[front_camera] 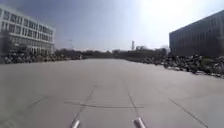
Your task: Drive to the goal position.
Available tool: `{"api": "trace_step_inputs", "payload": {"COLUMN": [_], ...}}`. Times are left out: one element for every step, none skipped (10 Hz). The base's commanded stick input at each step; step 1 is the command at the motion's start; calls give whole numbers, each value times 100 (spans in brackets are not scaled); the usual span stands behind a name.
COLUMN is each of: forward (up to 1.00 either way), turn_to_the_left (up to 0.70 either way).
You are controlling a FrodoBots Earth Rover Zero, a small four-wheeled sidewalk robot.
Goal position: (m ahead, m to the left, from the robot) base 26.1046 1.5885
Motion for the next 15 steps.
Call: {"api": "trace_step_inputs", "payload": {"forward": [70, 70, 70, 70, 70, 70, 70, 70, 70, 70, 70, 70, 70, 70, 70], "turn_to_the_left": [0, 0, 0, 0, 0, 0, 0, 0, 0, 0, 0, 0, 0, 0, 0]}}
